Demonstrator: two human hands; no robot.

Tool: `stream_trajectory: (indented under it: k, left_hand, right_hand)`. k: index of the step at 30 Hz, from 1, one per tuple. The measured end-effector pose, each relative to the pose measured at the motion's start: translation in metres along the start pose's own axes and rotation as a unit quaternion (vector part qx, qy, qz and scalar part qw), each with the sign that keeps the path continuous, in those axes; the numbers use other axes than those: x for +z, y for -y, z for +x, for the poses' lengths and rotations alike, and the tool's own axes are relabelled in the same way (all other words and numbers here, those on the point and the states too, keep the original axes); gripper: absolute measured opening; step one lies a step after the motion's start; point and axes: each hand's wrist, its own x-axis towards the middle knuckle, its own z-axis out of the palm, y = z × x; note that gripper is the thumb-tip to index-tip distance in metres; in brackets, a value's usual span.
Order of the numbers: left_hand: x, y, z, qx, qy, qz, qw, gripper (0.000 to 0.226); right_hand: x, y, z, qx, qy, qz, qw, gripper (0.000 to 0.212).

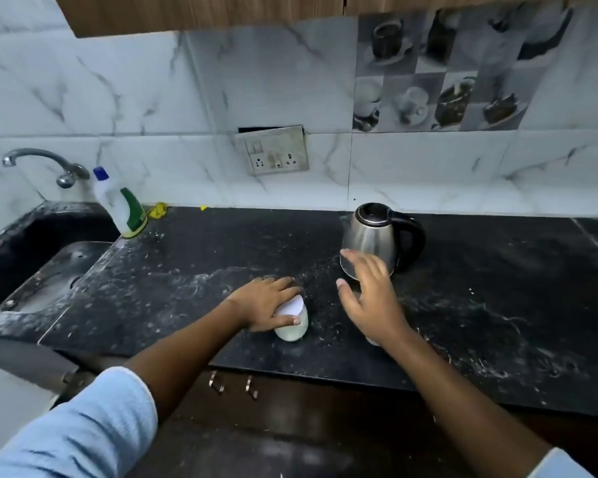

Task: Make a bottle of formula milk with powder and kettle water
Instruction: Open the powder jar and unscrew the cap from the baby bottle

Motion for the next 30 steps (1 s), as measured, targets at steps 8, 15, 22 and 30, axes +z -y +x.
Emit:
stream_trajectory:
  k: [8, 15, 22, 30]
  left_hand:
    - [0.028, 0.007, 0.029, 0.024, 0.008, -0.062, 0.998, 0.082]
    - [0.033, -0.008, 0.045, 0.09, -0.026, -0.068, 0.993, 0.078]
    - [0.034, -0.003, 0.065, 0.175, -0.045, 0.062, 0.982, 0.098]
    - [0.048, -0.014, 0.066, 0.146, -0.163, 0.115, 0.969, 0.071]
  right_hand:
    - [0.074, -0.019, -0.052, 0.209, 0.169, 0.104, 0.958, 0.079]
    - [0.108, -0.022, -0.068, 0.274, 0.204, 0.177, 0.923, 0.103]
    - [0.136, -0.035, -0.056, 0.299, 0.159, 0.255, 0.906, 0.103]
    - [0.161, -0.044, -0.056, 0.317, 0.115, 0.255, 0.906, 0.088]
